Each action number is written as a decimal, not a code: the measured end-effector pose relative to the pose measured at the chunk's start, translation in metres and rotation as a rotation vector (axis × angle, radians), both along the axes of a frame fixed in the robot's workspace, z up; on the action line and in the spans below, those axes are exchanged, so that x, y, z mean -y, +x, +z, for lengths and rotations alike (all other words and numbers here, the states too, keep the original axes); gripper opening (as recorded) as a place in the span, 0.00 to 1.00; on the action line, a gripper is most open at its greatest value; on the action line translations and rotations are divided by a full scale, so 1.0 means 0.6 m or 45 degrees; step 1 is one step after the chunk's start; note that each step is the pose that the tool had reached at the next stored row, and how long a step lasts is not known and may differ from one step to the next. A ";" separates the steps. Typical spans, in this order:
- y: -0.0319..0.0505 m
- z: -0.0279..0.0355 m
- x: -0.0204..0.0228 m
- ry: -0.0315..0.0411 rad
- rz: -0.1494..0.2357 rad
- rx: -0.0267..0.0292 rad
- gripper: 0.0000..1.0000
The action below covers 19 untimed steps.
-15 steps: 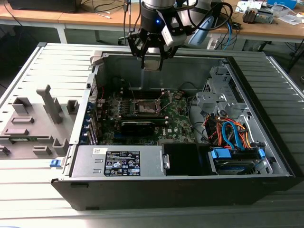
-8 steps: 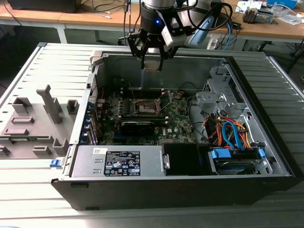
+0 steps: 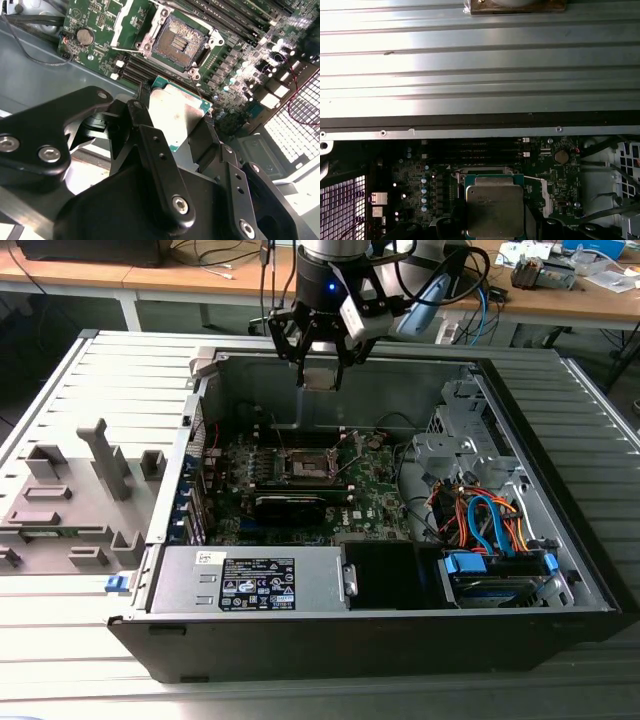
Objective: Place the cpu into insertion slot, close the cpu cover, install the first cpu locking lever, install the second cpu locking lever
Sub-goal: 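Place the cpu into insertion slot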
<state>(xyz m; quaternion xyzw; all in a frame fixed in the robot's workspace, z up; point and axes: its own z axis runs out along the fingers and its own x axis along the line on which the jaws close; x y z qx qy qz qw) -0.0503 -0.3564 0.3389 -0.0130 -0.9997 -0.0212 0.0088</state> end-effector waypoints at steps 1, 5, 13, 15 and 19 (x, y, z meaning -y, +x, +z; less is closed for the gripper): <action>0.000 0.000 0.0002 -0.0001 0.000 0.0000 0.55; 0.000 0.000 0.0004 -0.0003 0.000 -0.0002 0.55; 0.000 -0.006 0.0003 -0.0001 0.000 0.0000 0.55; 0.000 -0.006 0.0003 0.0000 0.000 0.0000 0.55; 0.000 -0.008 0.0003 -0.0001 0.000 -0.0001 0.55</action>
